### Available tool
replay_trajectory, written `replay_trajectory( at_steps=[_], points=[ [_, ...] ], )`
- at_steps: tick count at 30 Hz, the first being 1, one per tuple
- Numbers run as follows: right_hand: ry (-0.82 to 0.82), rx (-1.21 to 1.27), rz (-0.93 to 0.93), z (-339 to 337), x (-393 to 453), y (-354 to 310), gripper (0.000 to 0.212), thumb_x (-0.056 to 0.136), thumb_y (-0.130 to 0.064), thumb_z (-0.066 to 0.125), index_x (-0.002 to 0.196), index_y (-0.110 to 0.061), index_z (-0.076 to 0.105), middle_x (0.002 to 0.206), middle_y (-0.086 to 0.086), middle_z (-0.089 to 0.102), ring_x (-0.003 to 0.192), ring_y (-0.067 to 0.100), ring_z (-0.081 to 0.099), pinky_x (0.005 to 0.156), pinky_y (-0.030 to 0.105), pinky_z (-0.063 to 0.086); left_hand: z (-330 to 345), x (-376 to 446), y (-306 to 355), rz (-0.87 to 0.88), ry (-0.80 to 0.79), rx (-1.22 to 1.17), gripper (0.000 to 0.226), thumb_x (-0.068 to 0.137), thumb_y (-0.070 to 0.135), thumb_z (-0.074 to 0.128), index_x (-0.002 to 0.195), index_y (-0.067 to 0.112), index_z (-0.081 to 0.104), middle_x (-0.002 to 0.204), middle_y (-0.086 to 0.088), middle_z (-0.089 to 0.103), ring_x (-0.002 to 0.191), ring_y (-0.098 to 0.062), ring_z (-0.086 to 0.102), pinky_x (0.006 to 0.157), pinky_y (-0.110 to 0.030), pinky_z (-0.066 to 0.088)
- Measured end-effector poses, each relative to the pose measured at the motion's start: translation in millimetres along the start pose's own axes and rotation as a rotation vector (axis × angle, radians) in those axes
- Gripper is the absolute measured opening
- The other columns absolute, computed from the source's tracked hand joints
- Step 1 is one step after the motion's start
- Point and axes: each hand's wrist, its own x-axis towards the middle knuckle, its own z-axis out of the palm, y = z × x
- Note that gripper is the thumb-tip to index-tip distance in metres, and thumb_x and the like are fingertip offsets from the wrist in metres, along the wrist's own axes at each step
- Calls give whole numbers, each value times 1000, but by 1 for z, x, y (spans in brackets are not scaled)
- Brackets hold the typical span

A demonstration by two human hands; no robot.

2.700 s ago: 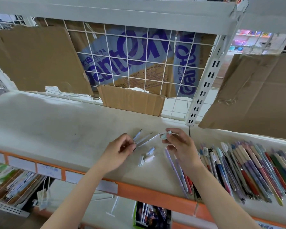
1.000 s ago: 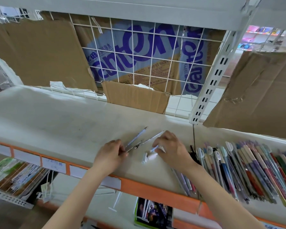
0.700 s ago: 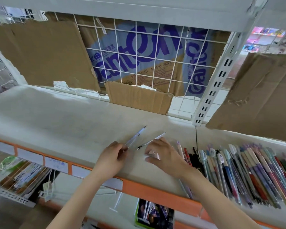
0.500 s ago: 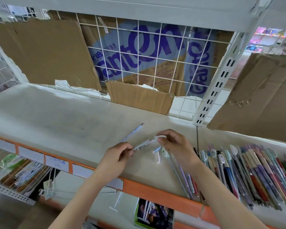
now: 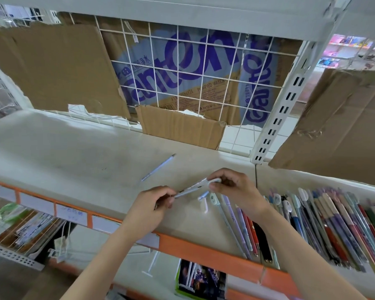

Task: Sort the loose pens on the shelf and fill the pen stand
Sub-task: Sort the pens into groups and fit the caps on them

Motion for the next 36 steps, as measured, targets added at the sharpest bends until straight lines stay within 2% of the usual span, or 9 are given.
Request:
replay_trajectory(
  at_steps=[3,10,14,20,24,27,30,33,36],
  points=[
    [-30,-32,8,3,-2,-1,10,83,-8,68,89,-17,69,73,7,51,66,11,42,63,20,36,0,0,-1,18,-5,6,30,87,-2,58,76,26,56,71,16,58,65,0,50,61,-9,35],
    [25,116,10,4,-3,-2,9,85,-7,66,87,-15,69,64,-6,53,59,5,45,62,17,38,1,3,4,46,0,-48,13,82,13,55,75,23,59,73,7,60,67,-9,51,61,-11,36],
    [-8,62,25,-1,-5,-3,7,86,-11,65,86,-16,70,59,-11,50,59,6,43,61,17,36,-1,3,4,67,-4,-35,20,82,12,59,77,31,60,73,20,61,69,0,54,62,-7,36],
    [-113,88,63,7,-6,-4,10,89,-11,61,80,-7,65,57,-9,50,56,8,41,57,17,36,1,4,7,86,19,-1,11,80,4,68,79,15,68,71,27,60,69,5,54,62,-6,35],
    [-55,50,-10,15,-8,-2,4,87,-7,63,88,-5,66,61,-7,54,61,10,43,60,18,37,6,5,10,-57,-20,-82,22,80,11,63,68,30,61,60,18,60,58,-3,48,58,-11,34],
    [-62,27,-26,16,-8,-6,5,88,-10,62,84,-8,65,61,-7,56,61,11,44,60,21,37,9,4,15,-239,-132,-326,26,90,0,56,72,16,66,59,5,58,49,-4,38,51,-14,31],
    [81,147,-17,22,-4,-11,13,92,-12,58,80,-5,57,63,-2,60,56,8,49,55,18,40,13,12,30,-284,-228,-467,26,95,3,48,72,3,61,55,-4,48,42,-8,31,43,-16,26],
    [234,302,-27,20,3,-17,9,94,-12,53,94,-3,54,72,7,63,57,7,51,55,18,44,11,38,28,-168,-139,-234,27,96,18,51,80,5,68,68,-6,60,56,-13,49,56,-23,40],
    [325,122,-7,-1,6,-17,18,92,-18,58,103,-8,47,66,13,58,46,2,44,51,11,38,-1,68,-8,-90,176,154,11,89,15,60,91,6,67,89,-11,61,82,-23,59,76,-30,44]
  ],
)
